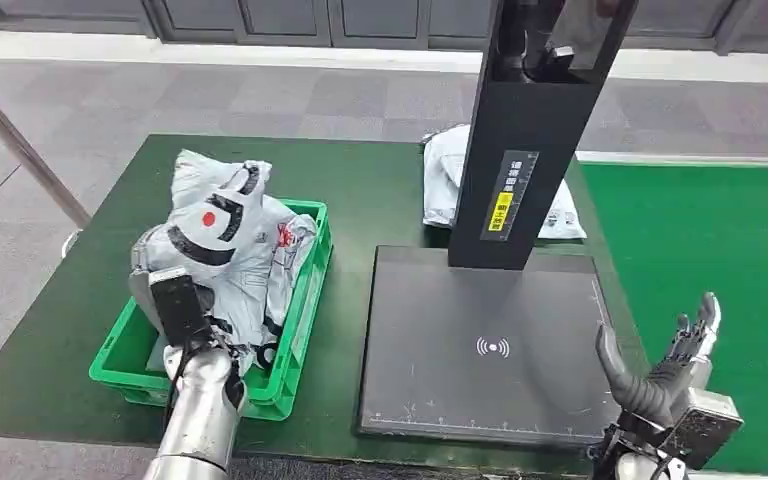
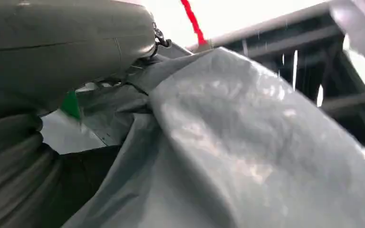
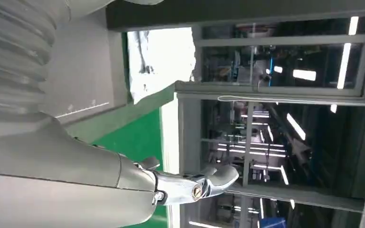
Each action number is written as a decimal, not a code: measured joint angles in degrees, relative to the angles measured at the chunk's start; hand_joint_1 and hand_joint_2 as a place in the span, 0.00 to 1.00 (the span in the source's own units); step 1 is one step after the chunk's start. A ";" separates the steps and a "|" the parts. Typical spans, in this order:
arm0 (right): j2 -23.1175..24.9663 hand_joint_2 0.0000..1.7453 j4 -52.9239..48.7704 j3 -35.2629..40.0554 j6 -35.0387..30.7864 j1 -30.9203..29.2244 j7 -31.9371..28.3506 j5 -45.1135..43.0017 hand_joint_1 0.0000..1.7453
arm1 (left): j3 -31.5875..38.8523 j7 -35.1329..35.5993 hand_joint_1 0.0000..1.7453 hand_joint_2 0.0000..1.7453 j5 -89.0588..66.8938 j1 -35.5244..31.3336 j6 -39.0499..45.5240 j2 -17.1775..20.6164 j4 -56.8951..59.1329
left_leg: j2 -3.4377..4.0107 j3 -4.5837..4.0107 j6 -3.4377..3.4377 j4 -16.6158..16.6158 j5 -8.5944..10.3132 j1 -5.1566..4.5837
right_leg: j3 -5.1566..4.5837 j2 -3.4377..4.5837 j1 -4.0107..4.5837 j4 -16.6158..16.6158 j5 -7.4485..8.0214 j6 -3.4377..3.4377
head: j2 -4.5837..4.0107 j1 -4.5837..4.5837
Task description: Moved the parcel from conveyor to table for the left to box.
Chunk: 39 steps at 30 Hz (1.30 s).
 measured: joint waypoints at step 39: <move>0.13 1.00 3.58 0.57 1.22 -0.90 -0.04 -0.07 0.00 | 22.12 -3.26 0.00 0.00 5.72 -10.03 0.42 -2.51 11.77 | 1.50 0.83 -0.41 -0.50 -0.15 -0.13 | 0.00 1.63 -0.12 0.06 0.30 -0.22 | 0.00 -0.02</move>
